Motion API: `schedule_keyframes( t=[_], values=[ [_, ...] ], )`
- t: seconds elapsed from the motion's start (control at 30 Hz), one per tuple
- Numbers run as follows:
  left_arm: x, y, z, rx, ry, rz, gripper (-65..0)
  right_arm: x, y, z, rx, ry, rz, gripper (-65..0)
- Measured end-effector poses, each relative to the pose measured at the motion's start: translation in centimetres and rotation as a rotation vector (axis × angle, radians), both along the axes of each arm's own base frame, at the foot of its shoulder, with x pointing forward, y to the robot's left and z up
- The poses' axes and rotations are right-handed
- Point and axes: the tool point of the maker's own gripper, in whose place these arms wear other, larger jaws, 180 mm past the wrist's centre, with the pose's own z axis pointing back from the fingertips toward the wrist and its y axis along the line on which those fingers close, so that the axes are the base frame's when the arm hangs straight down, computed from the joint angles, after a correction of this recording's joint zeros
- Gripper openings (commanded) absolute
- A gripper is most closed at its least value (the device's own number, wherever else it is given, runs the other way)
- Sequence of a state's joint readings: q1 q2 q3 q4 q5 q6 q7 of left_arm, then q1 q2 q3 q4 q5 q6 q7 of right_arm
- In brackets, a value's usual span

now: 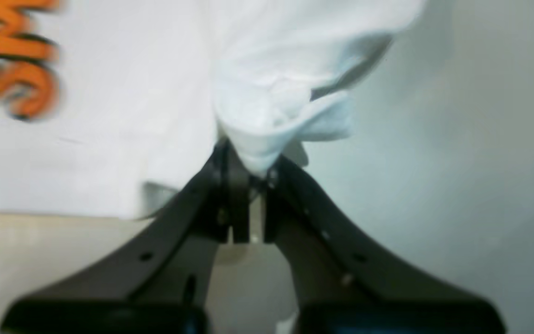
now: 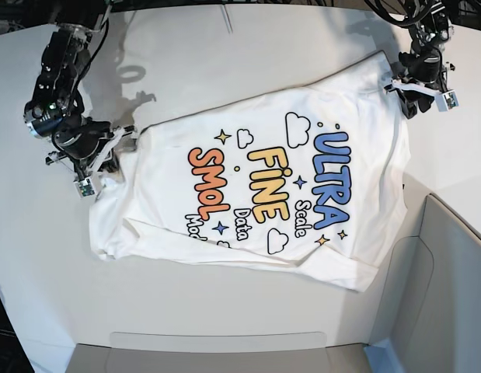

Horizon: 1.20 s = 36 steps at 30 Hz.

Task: Layout the t-shirt on the table in an organized manner, then fold the t-shirt properly
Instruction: 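Pull the shirt hem corner with the right gripper to straighten it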

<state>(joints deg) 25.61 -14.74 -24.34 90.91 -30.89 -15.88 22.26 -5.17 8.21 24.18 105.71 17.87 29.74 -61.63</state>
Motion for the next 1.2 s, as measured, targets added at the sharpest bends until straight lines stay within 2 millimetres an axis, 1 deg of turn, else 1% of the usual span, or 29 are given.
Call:
schedule_keyframes(
  t=[0.03, 0.07, 0.1, 0.17, 0.2, 0.23, 0.27, 0.33, 0.4, 0.47, 0.53, 0.6, 0.7, 0.77, 0.87, 0.9, 0.93, 0.97, 1.0, 1.03, 1.07, 1.13, 1.2],
  values=[
    [0.0, 0.0, 0.0, 0.000, 0.000, 0.000, -41.6, -0.8, 0.7, 0.1, 0.040, -0.002, 0.037, -65.0],
    [0.1, 0.0, 0.1, 0.001, -0.002, -0.001, -41.6, -1.3, 0.3, -0.1, 0.077, 0.007, 0.022, -65.0],
    [0.1, 0.0, 0.0, 0.001, 0.003, -0.002, -41.6, -1.8, -0.8, -0.6, 0.109, 0.046, -0.028, -65.0],
    [-0.3, -0.2, -0.6, -0.015, 0.047, -0.010, -41.6, -3.4, -3.7, -1.3, 0.127, 0.160, -0.112, -65.0],
    [-0.1, -0.4, -0.7, -0.028, 0.053, -0.013, -41.6, -4.0, -4.3, -1.7, 0.114, 0.224, -0.108, -65.0],
    [0.3, -0.5, -0.7, -0.034, 0.062, -0.019, -41.6, -3.5, -4.7, -1.3, 0.110, 0.219, -0.107, -65.0],
    [0.7, -0.6, -0.7, -0.040, 0.073, -0.022, -41.6, -2.3, -4.5, -0.1, 0.156, 0.153, -0.113, -65.0],
    [1.3, -0.9, -0.7, -0.054, 0.083, -0.029, -41.6, -1.1, -4.2, 1.3, 0.208, 0.081, -0.131, -65.0],
    [1.6, -1.0, -0.7, -0.061, 0.094, -0.037, -41.6, -1.3, -4.1, 1.1, 0.207, 0.094, -0.132, -65.0],
    [1.5, -1.1, -0.8, -0.064, 0.102, -0.039, -41.6, -1.3, -4.7, 0.8, 0.181, 0.117, -0.144, -65.0],
    [1.6, -1.2, -0.8, -0.066, 0.103, -0.040, -41.6, 0.0, -5.0, 1.9, 0.167, 0.082, -0.147, -65.0],
    [1.8, -1.2, -0.7, -0.067, 0.101, -0.041, -41.6, 2.0, -4.6, 3.1, 0.096, 0.057, -0.108, -65.0],
    [2.1, -1.2, -0.6, -0.068, 0.096, -0.042, -41.6, 4.5, -2.5, 4.2, -0.094, 0.057, 0.023, -65.0],
    [2.0, -1.2, -0.6, -0.069, 0.099, -0.042, -41.6, 5.3, -0.4, 4.1, -0.214, 0.062, 0.129, -59.4],
    [1.8, -1.1, -0.7, -0.066, 0.099, -0.040, -41.6, 5.1, 1.8, 2.9, -0.414, 0.102, 0.255, -50.2],
    [1.8, -1.2, -0.7, -0.067, 0.102, -0.041, -41.6, 5.1, 2.2, 2.6, -0.477, 0.107, 0.285, -48.0],
    [1.8, -1.2, -0.7, -0.067, 0.102, -0.041, -41.6, 5.1, 2.1, 2.4, -0.553, 0.114, 0.298, -45.8],
    [1.8, -1.1, -0.7, -0.067, 0.101, -0.040, -41.6, 5.0, 2.5, 2.3, -0.589, 0.111, 0.316, -44.2],
    [1.8, -1.1, -0.7, -0.067, 0.101, -0.040, -41.6, 5.0, 3.0, 2.5, -0.627, 0.095, 0.330, -43.2],
    [1.8, -1.1, -0.7, -0.067, 0.102, -0.040, -41.6, 5.0, 3.0, 3.0, -0.688, 0.072, 0.330, -42.7],
    [1.8, -1.1, -0.7, -0.067, 0.102, -0.040, -41.6, 5.0, 3.6, 3.6, -0.708, 0.045, 0.338, -42.7],
    [1.8, -1.1, -0.7, -0.067, 0.101, -0.040, -41.6, 4.3, 4.4, 4.8, -0.761, -0.015, 0.329, -42.7],
    [1.8, -1.1, -0.7, -0.067, 0.101, -0.040, -41.6, 3.8, 6.2, 6.0, -0.753, -0.127, 0.353, -42.7]
  ],
)
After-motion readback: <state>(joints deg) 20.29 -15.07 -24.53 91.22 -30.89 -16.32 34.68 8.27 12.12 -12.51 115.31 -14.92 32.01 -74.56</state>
